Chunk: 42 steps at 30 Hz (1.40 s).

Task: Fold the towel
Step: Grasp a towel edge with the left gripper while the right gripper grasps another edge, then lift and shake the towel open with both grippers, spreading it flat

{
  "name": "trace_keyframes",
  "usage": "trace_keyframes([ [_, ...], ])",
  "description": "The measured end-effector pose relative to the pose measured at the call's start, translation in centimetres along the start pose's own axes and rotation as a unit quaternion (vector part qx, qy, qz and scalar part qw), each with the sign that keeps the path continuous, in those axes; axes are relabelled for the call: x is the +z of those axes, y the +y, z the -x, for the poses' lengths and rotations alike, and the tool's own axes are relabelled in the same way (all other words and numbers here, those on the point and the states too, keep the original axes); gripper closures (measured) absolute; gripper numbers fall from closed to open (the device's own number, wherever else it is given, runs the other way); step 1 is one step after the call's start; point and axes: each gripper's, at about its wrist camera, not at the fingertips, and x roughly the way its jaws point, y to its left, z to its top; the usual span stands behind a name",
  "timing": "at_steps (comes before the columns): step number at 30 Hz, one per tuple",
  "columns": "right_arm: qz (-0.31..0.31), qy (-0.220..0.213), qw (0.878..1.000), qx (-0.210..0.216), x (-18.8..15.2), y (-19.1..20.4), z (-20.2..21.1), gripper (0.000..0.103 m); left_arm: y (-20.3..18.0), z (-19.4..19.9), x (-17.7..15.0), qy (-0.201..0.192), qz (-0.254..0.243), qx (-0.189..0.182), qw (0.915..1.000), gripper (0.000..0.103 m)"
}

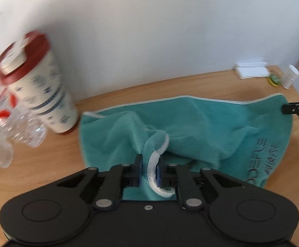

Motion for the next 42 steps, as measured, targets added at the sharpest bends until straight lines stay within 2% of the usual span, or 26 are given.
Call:
trace_keyframes([
  [6, 0.037, -0.008, 0.999, -0.021, 3.3, 0.0, -2.5, 0.099, 4.3, 2.8, -2.1, -0.009, 0.063, 0.033, 0.9974, 0.093],
  [12, 0.09, -0.028, 0.995, -0.04, 5.8, 2.6, -5.5, 0.096, 9.2, 5.0, -6.3, 0.01, 0.144, 0.077, 0.9865, 0.093],
  [13, 0.094, -0.034, 0.994, -0.04, 5.9, 3.0, -5.6, 0.095, 9.8, 5.3, -6.9, 0.015, 0.154, 0.081, 0.9846, 0.093],
  [16, 0.116, -0.042, 0.991, -0.049, 5.9, 4.2, -5.0, 0.072, 11.5, 6.4, -8.8, 0.019, 0.177, 0.092, 0.9798, 0.093],
  [17, 0.121, -0.046, 0.99, -0.055, 5.7, 4.3, -4.2, 0.071, 12.0, 6.7, -9.4, 0.02, 0.183, 0.093, 0.9786, 0.093],
  [21, 0.114, -0.05, 0.989, -0.075, 3.6, 3.6, -0.6, 0.062, 13.9, 7.4, -11.1, 0.022, 0.2, 0.096, 0.9749, 0.093],
  [25, 0.106, -0.015, 0.993, -0.056, -1.0, 3.5, 2.9, 0.061, 15.4, 7.4, -12.2, 0.023, 0.201, 0.097, 0.9745, 0.093],
  [28, 0.097, 0.03, 0.995, 0.008, -5.0, 4.9, 4.8, 0.061, 16.4, 6.9, -12.3, 0.024, 0.197, 0.1, 0.975, 0.093],
  [32, 0.063, 0.056, 0.994, 0.066, -8.7, 7.6, 5.9, 0.061, 17.9, 5.8, -12.3, 0.02, 0.207, 0.103, 0.9726, 0.093],
  [34, 0.058, 0.059, 0.993, 0.081, -9.8, 8.9, 6.0, 0.061, 18.5, 5.0, -12.0, 0.021, 0.208, 0.11, 0.9717, 0.093],
  [37, 0.079, 0.048, 0.992, 0.083, -10.7, 10.9, 5.9, 0.06, 20.0, 3.8, -11.6, 0.028, 0.217, 0.115, 0.969, 0.091],
  [40, 0.098, 0.051, 0.991, 0.07, -11.4, 12.9, 5.4, 0.06, 20.5, 3.7, -11.8, 0.032, 0.227, 0.113, 0.9668, 0.071],
  [41, 0.099, 0.05, 0.992, 0.066, -11.7, 13.4, 5.2, 0.06, 20.6, 3.9, -12.0, 0.03, 0.225, 0.109, 0.9677, 0.06],
  [42, 0.099, 0.05, 0.992, 0.066, -12.0, 13.6, 5.2, 0.06, 20.5, 4.1, -12.3, 0.03, 0.219, 0.108, 0.9692, 0.057],
])
